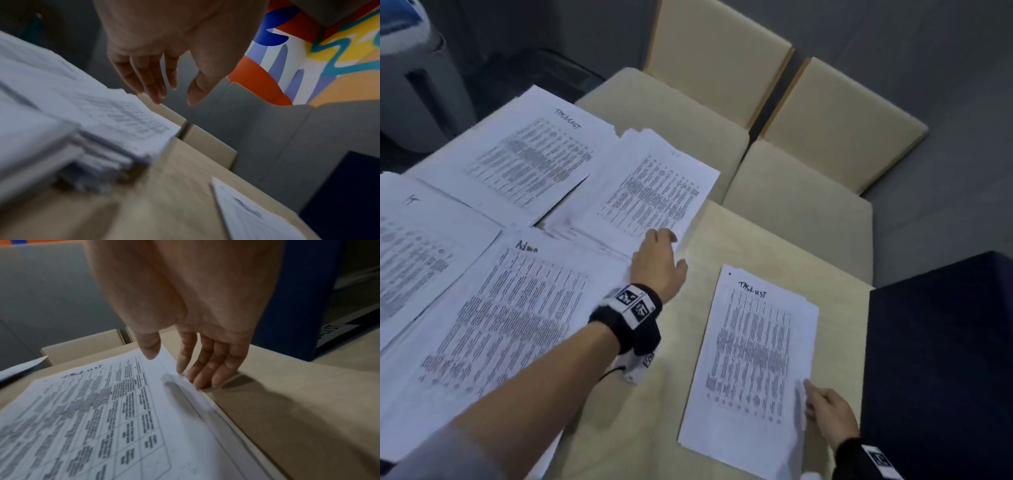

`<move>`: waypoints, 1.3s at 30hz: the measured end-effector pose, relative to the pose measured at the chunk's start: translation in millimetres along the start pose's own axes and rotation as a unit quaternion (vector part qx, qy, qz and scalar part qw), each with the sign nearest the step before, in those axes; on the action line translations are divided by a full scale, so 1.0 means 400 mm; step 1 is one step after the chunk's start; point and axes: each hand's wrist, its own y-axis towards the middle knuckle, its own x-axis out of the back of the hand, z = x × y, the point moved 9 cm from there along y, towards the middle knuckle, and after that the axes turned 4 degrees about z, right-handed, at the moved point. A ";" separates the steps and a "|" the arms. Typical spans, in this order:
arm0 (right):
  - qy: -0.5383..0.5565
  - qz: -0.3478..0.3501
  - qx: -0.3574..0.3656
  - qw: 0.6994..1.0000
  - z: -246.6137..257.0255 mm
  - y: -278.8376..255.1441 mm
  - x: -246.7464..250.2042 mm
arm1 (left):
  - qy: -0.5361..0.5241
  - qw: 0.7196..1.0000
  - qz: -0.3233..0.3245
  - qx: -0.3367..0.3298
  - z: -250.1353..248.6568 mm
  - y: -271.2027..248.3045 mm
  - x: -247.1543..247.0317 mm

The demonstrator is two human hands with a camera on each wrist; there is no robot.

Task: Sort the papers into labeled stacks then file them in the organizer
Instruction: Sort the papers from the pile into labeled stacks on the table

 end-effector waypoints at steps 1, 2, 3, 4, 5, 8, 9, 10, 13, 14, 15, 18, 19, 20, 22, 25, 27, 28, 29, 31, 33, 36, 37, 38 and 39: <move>-0.009 -0.007 0.009 1.000 0.009 0.008 0.006 | -0.004 1.000 0.019 0.013 -0.003 -0.038 -0.041; -0.022 -0.019 0.015 0.999 0.013 0.019 0.013 | -0.004 0.999 0.039 0.028 0.000 -0.073 -0.081; -0.022 -0.034 0.025 0.999 0.024 0.025 0.021 | -0.005 0.997 0.062 0.043 0.004 -0.105 -0.123; -0.014 -0.037 0.033 0.999 0.032 0.034 0.023 | -0.011 0.994 0.090 0.060 0.009 -0.135 -0.165; 0.011 -0.029 0.038 0.999 0.035 0.050 0.018 | -0.016 0.989 0.121 0.077 0.011 -0.162 -0.204; 0.072 0.025 0.036 0.996 0.032 0.089 -0.015 | -0.014 0.979 0.163 0.119 0.006 -0.219 -0.273; 0.064 0.032 0.049 0.996 0.035 0.098 -0.022 | -0.015 0.979 0.152 0.135 0.002 -0.229 -0.276; 0.058 0.028 0.066 0.996 0.040 0.102 -0.024 | -0.019 0.980 0.131 0.150 0.000 -0.236 -0.274; 0.066 -0.021 0.127 0.989 0.067 0.092 -0.002 | -0.031 0.982 0.064 0.175 -0.003 -0.249 -0.260; 0.066 -0.028 0.135 0.988 0.066 0.084 0.007 | -0.028 0.982 0.052 0.177 -0.003 -0.251 -0.257; 0.065 -0.028 0.138 0.988 0.058 0.078 0.014 | -0.023 0.982 0.050 0.182 -0.001 -0.253 -0.258; 0.067 -0.040 0.132 0.988 0.006 0.065 0.046 | -0.024 0.973 0.086 0.212 0.009 -0.258 -0.284; 0.069 -0.056 0.128 0.988 -0.011 0.061 0.063 | -0.025 0.970 0.106 0.217 0.009 -0.255 -0.299; 0.078 -0.075 0.121 0.987 -0.024 0.059 0.080 | -0.025 0.968 0.125 0.217 0.006 -0.248 -0.313; 0.098 -0.102 0.112 0.984 -0.038 0.060 0.107 | -0.014 0.966 0.158 0.205 -0.002 -0.235 -0.337; 0.143 -0.127 0.115 0.975 -0.044 0.072 0.148 | 0.036 0.966 0.185 0.180 -0.011 -0.219 -0.355; 0.183 -0.111 0.115 0.970 -0.051 0.086 0.161 | 0.063 0.964 0.182 0.180 -0.006 -0.215 -0.355; 0.194 -0.095 0.110 0.970 -0.055 0.093 0.157 | 0.073 0.963 0.180 0.184 0.000 -0.213 -0.355; 0.196 -0.082 0.104 0.972 -0.061 0.100 0.149 | 0.081 0.963 0.178 0.184 0.000 -0.213 -0.354; 0.179 -0.069 0.105 0.976 -0.064 0.104 0.135 | 0.088 0.964 0.177 0.180 -0.009 -0.221 -0.356; 0.160 -0.062 0.126 0.977 -0.057 0.102 0.117 | 0.102 0.963 0.174 0.179 -0.024 -0.235 -0.355; 0.142 -0.050 0.142 0.978 -0.044 0.084 0.089 | 0.166 0.962 0.130 0.176 -0.040 -0.252 -0.337; 0.141 -0.044 0.135 0.980 -0.039 0.077 0.082 | 0.180 0.963 0.121 0.161 -0.049 -0.256 -0.338; 0.138 -0.041 0.125 0.982 -0.038 0.074 0.075 | 0.184 0.965 0.119 0.143 -0.058 -0.259 -0.346; 0.134 -0.040 0.117 0.983 -0.041 0.075 0.068 | 0.179 0.967 0.122 0.134 -0.064 -0.265 -0.356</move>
